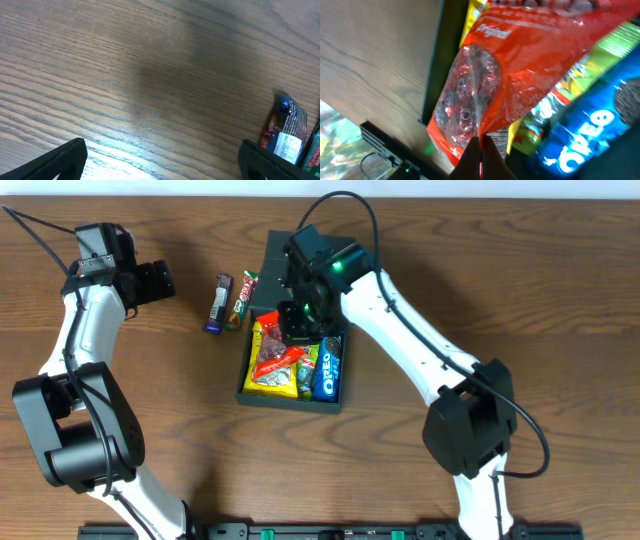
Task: Pack container
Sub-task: 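Carry the red bag over the box and lower it inside, then release the red bag and press it down with the right gripper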
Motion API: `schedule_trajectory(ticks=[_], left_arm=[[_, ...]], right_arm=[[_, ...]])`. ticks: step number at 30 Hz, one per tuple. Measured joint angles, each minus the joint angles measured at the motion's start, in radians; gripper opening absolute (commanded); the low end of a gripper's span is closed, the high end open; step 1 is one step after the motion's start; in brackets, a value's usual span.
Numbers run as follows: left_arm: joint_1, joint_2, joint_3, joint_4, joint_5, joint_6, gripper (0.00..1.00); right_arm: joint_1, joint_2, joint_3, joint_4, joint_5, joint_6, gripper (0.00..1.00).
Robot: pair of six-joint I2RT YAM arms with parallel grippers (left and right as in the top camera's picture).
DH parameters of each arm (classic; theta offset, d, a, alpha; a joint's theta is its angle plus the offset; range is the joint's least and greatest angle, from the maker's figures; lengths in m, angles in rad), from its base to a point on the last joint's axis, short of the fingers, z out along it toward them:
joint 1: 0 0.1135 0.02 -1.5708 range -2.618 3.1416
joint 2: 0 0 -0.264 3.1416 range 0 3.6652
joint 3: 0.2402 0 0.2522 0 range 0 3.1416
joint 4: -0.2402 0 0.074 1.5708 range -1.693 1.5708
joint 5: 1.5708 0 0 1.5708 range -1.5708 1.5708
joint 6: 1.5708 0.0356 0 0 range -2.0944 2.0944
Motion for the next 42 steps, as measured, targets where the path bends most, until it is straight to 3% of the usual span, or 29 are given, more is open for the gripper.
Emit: schedule_trajectory(ticks=[6, 7, 8, 10, 11, 13, 15, 17, 18, 19, 20, 21, 27, 36, 42], left_arm=[[0.000, 0.000, 0.000, 0.000, 0.004, 0.000, 0.97], [0.000, 0.000, 0.000, 0.000, 0.007, 0.000, 0.97], [0.000, 0.000, 0.000, 0.000, 0.011, 0.000, 0.97], [0.000, 0.000, 0.000, 0.000, 0.019, 0.000, 0.97], [0.000, 0.000, 0.000, 0.000, 0.022, 0.000, 0.97], [0.000, 0.000, 0.000, 0.000, 0.023, 0.000, 0.97], [0.000, 0.000, 0.000, 0.000, 0.024, 0.000, 0.97], [0.000, 0.000, 0.000, 0.000, 0.026, 0.000, 0.97], [0.000, 0.000, 0.000, 0.000, 0.026, 0.000, 0.97], [0.000, 0.000, 0.000, 0.000, 0.026, 0.000, 0.97], [0.000, 0.000, 0.000, 0.000, 0.026, 0.000, 0.97], [0.000, 0.000, 0.000, 0.000, 0.026, 0.000, 0.97], [0.000, 0.000, 0.000, 0.001, 0.026, 0.000, 0.97], [0.000, 0.000, 0.000, 0.000, 0.026, 0.000, 0.97], [0.000, 0.000, 0.000, 0.000, 0.026, 0.000, 0.97]], right_arm=[[0.026, 0.000, -0.021, 0.060, 0.017, 0.019, 0.02], [0.031, 0.000, -0.032, 0.068, 0.021, 0.019, 0.07], [0.038, 0.000, -0.046, 0.073, 0.024, 0.014, 0.27], [0.053, 0.000, -0.076, 0.071, 0.026, 0.001, 0.85], [0.060, 0.000, -0.087, 0.058, 0.027, -0.012, 0.99], [0.065, 0.000, -0.092, 0.023, 0.028, -0.031, 0.99], [0.062, 0.000, -0.085, -0.030, 0.034, -0.048, 0.99], [0.052, 0.000, -0.058, -0.098, 0.056, -0.058, 0.92], [0.045, 0.000, -0.036, -0.130, 0.067, -0.063, 0.80], [0.037, 0.000, -0.005, -0.160, 0.082, -0.068, 0.61], [0.030, 0.000, 0.020, -0.174, 0.090, -0.076, 0.24], [0.019, 0.000, 0.071, -0.196, 0.103, -0.085, 0.01], [0.008, -0.004, 0.180, -0.105, 0.111, -0.200, 0.01], [0.016, 0.045, -0.056, 0.112, 0.059, -0.333, 0.01], [0.016, 0.070, -0.111, 0.180, 0.023, -0.386, 0.01]])
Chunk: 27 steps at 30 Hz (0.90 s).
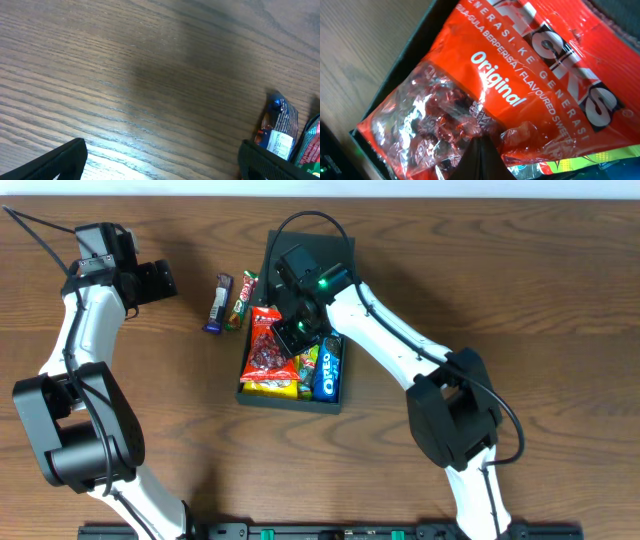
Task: Pack container
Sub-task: 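Release the red bag and press it down with the right gripper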
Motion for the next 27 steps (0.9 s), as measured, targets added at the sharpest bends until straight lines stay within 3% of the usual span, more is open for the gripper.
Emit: schedule_trajectory(ticks=[5, 8, 16, 17, 18, 20, 27], left_arm=[[0.000, 0.000, 0.000, 0.000, 0.072, 0.012, 1.00], [-0.005, 0.000, 0.000, -0.002, 0.150, 0.060, 1.00], [-0.042, 0.000, 0.000, -0.016, 0.203, 0.151, 1.00], [-0.046, 0.000, 0.000, -0.016, 0.206, 0.154, 1.00], [-0.050, 0.000, 0.000, -0.016, 0.208, 0.157, 1.00], [-0.051, 0.000, 0.000, -0.016, 0.210, 0.158, 1.00], [-0.051, 0.000, 0.000, -0.016, 0.210, 0.161, 1.00]], right_arm=[[-0.012, 0.000, 0.034, -0.078, -0.010, -0.016, 0.01], [-0.043, 0.001, 0.150, -0.167, -0.016, -0.021, 0.02], [-0.191, -0.100, 0.289, -0.283, 0.063, -0.010, 0.02], [-0.207, -0.105, 0.284, -0.317, 0.072, -0.002, 0.16], [-0.214, -0.105, 0.269, -0.336, 0.080, 0.014, 0.38], [-0.210, -0.101, 0.226, -0.357, 0.097, 0.047, 0.55], [-0.175, -0.075, 0.104, -0.424, 0.140, 0.163, 0.52]])
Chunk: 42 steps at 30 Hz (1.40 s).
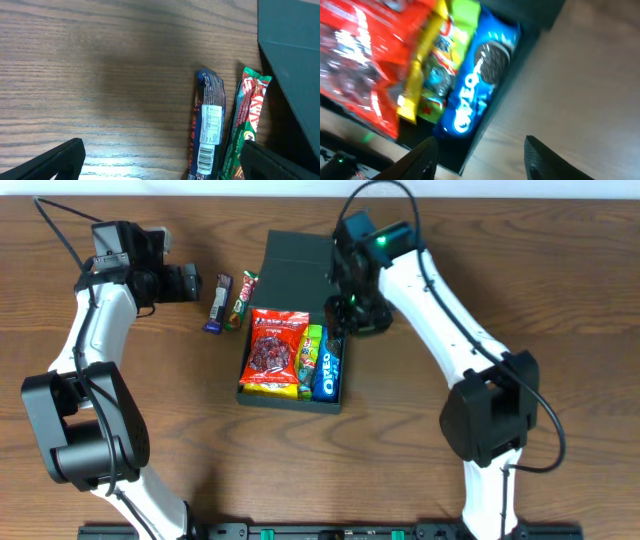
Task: Pack container
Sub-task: 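Release the red bag and press it down with the right gripper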
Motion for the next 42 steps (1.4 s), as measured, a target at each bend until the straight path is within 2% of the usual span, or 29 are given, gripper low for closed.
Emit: schedule_trajectory(ticks=[4, 8, 21, 28, 32, 35, 42], left_arm=[[0.000, 0.000, 0.000, 0.000, 0.000, 0.000, 1.00], [0.000, 0.000, 0.000, 0.000, 0.000, 0.000, 1.00], [0.000, 0.000, 0.000, -0.001, 0.000, 0.000, 1.00], [0.000, 0.000, 0.000, -0.003, 0.000, 0.000, 1.00], [0.000, 0.000, 0.000, -0.004, 0.000, 0.000, 1.00], [0.000, 0.000, 0.000, -0.004, 0.004, 0.000, 1.00], [0.000, 0.000, 0.000, -0.004, 0.006, 0.000, 1.00]], right_arm=[[0.005, 0.000, -0.090, 0.034, 0.015, 0.037, 0.45], [0.005, 0.000, -0.159, 0.060, 0.070, 0.067, 0.45], [0.004, -0.008, -0.160, 0.056, 0.150, 0.127, 0.43], [-0.031, -0.009, -0.160, 0.040, 0.188, 0.155, 0.37], [-0.031, -0.007, -0.170, 0.122, 0.202, 0.171, 0.41], [-0.031, -0.005, -0.172, 0.190, 0.201, 0.192, 0.50], [-0.031, -0.003, -0.173, 0.248, 0.301, 0.238, 0.50]])
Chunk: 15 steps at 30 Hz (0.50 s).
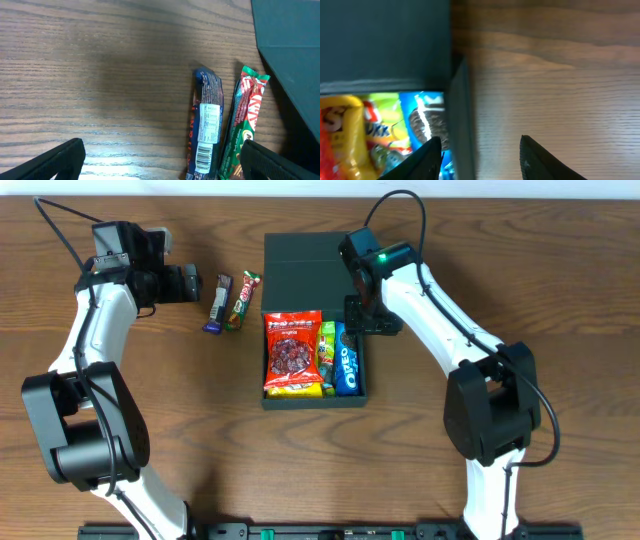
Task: Pack container
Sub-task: 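Release the red bag and press it down with the right gripper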
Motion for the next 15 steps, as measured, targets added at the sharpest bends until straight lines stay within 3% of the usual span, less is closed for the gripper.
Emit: schedule_trajectory(ticks=[15], left_arm=[[0.000, 0.000, 0.000, 0.000, 0.001, 0.000, 1.00]], right_arm=[[-0.037, 0.013, 0.000, -0.080, 0.068, 0.059, 0.54]])
